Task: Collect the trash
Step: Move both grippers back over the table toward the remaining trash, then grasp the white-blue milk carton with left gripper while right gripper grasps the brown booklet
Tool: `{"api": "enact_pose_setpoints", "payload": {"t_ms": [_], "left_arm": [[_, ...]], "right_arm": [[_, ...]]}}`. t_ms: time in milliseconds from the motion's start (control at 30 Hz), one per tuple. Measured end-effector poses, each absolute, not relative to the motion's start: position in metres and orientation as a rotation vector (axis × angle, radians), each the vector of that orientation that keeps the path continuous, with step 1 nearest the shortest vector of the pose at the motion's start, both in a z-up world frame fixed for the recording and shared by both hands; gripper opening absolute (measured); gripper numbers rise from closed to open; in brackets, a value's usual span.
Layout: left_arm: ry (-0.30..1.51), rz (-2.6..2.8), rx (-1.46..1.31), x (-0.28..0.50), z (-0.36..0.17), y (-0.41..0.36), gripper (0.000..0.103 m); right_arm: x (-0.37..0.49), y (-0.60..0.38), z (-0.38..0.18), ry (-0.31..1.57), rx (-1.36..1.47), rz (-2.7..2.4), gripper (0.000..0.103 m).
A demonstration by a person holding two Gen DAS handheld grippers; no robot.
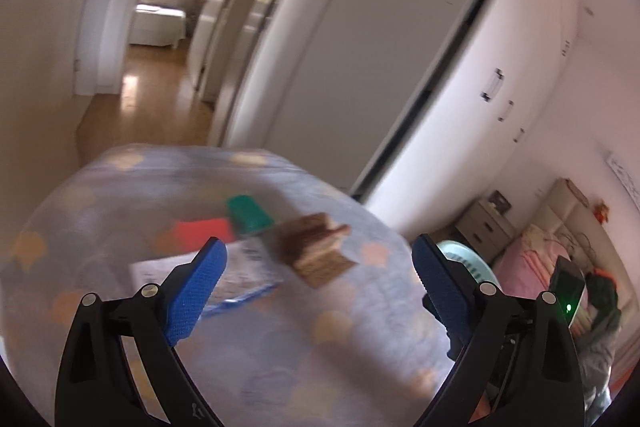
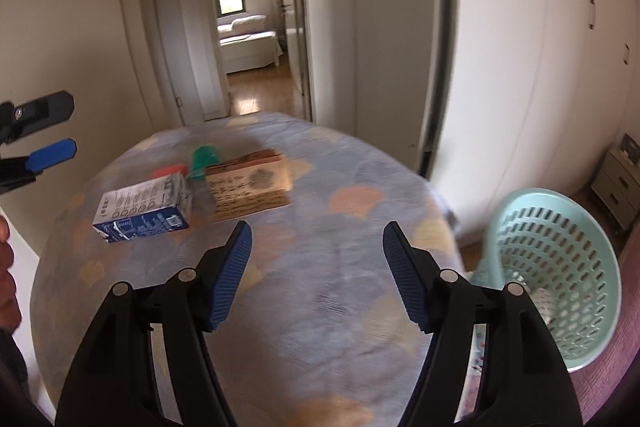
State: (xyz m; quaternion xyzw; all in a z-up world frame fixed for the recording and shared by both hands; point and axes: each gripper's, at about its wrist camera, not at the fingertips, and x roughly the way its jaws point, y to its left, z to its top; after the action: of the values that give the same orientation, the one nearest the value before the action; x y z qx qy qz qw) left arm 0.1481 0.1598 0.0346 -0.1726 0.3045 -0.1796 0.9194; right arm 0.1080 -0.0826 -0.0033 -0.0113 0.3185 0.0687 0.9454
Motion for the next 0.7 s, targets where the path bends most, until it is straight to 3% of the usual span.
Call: {"api": "enact_pose_setpoints", "payload": {"t_ms": [333,467,700], "left_arm": [[0.676,-0.21,-0.347,0.175,0.009,0.214,0.091],[0.707,-0.188,-0.34,0.19,-0.001,0.224,0.091],[0.809,-0.199,-0.265,0.217,-0.029,0.218,0.09]], "right_arm": [[0.133,-0.057,-0.038,0.705,-0.009,0.212,0.064],[0.141,-0.056,-0.052,0.752,0.002,0.223,0.045],[0.144,-0.062,-0.056,0.777,0.038,0.238,0.044]]}}
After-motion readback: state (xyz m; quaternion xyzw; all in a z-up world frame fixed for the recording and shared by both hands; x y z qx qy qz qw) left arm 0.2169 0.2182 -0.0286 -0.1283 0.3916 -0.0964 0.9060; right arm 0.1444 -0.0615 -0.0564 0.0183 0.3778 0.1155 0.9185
